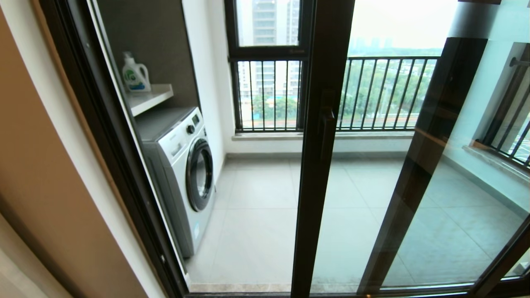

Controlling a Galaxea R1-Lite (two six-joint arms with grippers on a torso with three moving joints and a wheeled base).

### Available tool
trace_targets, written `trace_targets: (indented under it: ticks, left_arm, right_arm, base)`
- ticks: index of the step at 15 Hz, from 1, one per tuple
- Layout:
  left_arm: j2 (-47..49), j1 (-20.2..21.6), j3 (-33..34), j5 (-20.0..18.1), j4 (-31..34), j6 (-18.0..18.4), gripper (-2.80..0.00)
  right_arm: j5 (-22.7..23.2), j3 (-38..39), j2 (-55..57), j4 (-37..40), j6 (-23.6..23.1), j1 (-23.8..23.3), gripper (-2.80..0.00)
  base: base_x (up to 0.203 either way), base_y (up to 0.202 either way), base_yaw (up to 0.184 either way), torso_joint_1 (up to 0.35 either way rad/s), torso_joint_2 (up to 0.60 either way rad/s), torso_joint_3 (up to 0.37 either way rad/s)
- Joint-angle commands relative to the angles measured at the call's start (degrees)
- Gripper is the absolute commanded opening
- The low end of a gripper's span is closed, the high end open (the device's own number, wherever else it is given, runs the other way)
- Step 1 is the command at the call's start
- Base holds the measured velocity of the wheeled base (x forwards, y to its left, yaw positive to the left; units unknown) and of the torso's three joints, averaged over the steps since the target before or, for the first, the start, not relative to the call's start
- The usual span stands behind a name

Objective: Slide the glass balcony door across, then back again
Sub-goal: Open the slid door

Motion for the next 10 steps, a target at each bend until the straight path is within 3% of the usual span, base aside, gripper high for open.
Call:
trace_targets:
  ticks: [1, 2, 3, 5, 7, 10]
  left_arm:
    - [-2.2, 0.0, 8.7, 6.0, -4.3, 1.7, -2.80]
    - [-2.6, 0.1, 9.2, 11.1, -5.5, 3.3, -2.80]
    - [-2.7, 0.1, 8.9, 12.2, -6.1, 3.9, -2.80]
    - [-2.9, 0.1, 8.7, 11.3, -6.8, 1.0, -2.80]
    - [-2.9, 0.1, 8.7, 11.0, -6.6, 2.2, -2.80]
    - [-2.9, 0.1, 8.7, 12.4, -6.8, -2.1, -2.80]
  right_arm:
    - [0.0, 0.7, 0.1, 0.0, 0.0, 0.0, -2.80]
    - [0.0, 0.7, 0.1, 0.0, 0.0, 0.0, -2.80]
    - [0.0, 0.7, 0.1, 0.0, 0.0, 0.0, -2.80]
    - [0.0, 0.6, 0.1, 0.0, 0.0, 0.0, -2.80]
    - [0.0, 0.6, 0.1, 0.0, 0.0, 0.0, -2.80]
    - [0.0, 0.7, 0.1, 0.0, 0.0, 0.0, -2.80]
  base:
    - [0.000, 0.000, 0.000, 0.000, 0.00, 0.000]
    - [0.000, 0.000, 0.000, 0.000, 0.00, 0.000]
    - [0.000, 0.000, 0.000, 0.000, 0.00, 0.000]
    - [0.000, 0.000, 0.000, 0.000, 0.00, 0.000]
    - [0.000, 0.000, 0.000, 0.000, 0.00, 0.000]
    - [0.000, 0.000, 0.000, 0.000, 0.00, 0.000]
